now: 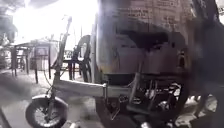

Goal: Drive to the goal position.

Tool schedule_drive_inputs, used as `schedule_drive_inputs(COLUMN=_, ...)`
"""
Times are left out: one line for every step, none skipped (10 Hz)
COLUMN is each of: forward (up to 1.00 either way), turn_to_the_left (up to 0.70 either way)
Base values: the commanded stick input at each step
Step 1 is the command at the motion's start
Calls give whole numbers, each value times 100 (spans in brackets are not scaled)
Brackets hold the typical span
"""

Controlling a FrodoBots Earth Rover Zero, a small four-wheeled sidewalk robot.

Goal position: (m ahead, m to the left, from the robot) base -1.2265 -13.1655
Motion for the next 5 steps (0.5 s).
schedule_drive_inputs(forward=0, turn_to_the_left=0)
schedule_drive_inputs(forward=0, turn_to_the_left=0)
schedule_drive_inputs(forward=0, turn_to_the_left=0)
schedule_drive_inputs(forward=0, turn_to_the_left=0)
schedule_drive_inputs(forward=0, turn_to_the_left=0)
